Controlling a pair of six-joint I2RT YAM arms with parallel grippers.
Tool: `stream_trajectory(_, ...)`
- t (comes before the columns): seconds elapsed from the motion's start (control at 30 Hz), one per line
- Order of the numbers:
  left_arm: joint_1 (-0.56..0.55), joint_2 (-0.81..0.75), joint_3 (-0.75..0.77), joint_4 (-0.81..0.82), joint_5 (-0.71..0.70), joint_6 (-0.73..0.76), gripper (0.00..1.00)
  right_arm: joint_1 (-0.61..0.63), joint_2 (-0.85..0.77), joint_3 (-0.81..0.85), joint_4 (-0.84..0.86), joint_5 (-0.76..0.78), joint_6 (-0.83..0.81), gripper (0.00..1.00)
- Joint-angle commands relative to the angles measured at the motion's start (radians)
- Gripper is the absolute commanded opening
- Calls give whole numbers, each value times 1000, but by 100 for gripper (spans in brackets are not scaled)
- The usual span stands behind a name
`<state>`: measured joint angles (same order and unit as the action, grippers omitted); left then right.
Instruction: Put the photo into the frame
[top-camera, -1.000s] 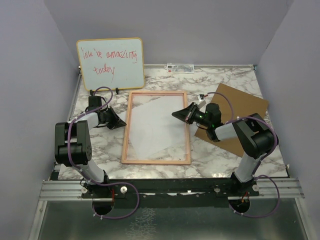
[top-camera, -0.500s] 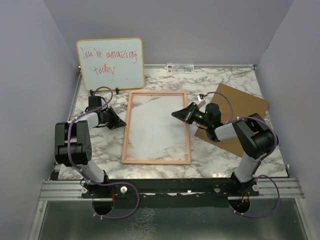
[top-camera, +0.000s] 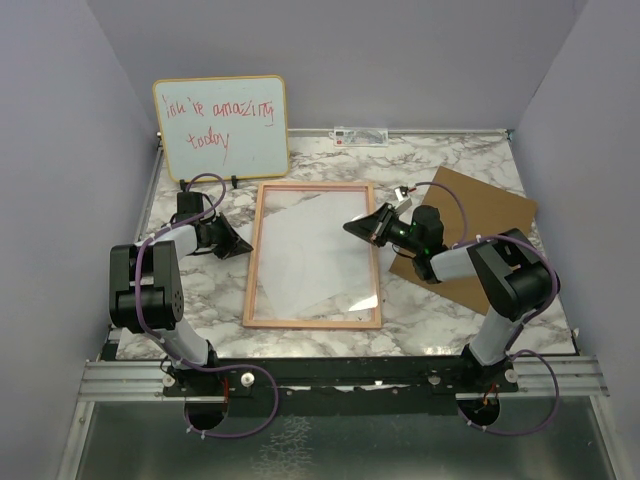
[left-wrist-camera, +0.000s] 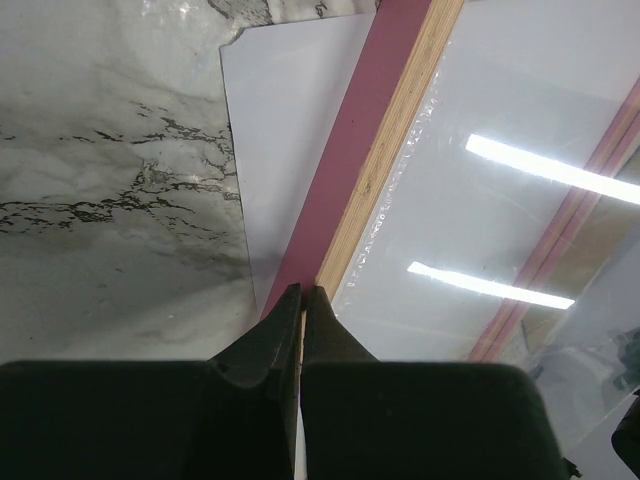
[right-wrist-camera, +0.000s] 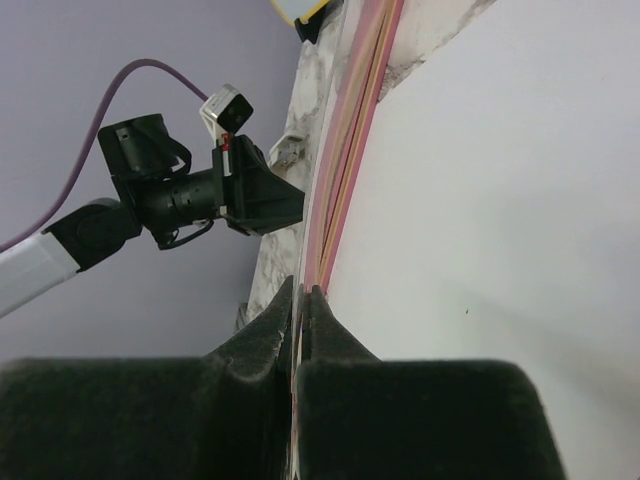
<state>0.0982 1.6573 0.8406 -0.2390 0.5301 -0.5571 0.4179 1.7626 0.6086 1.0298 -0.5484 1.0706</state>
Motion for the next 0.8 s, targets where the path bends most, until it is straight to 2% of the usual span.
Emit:
stream_trajectory(0.0, -9, 65, -49, -57, -90, 25, 0, 6, 5, 15, 9, -18, -27, 1)
stream_trajectory(0.77, -8, 70, -45, -57, -87, 28, 0, 7, 21, 32, -38, 21, -47, 1)
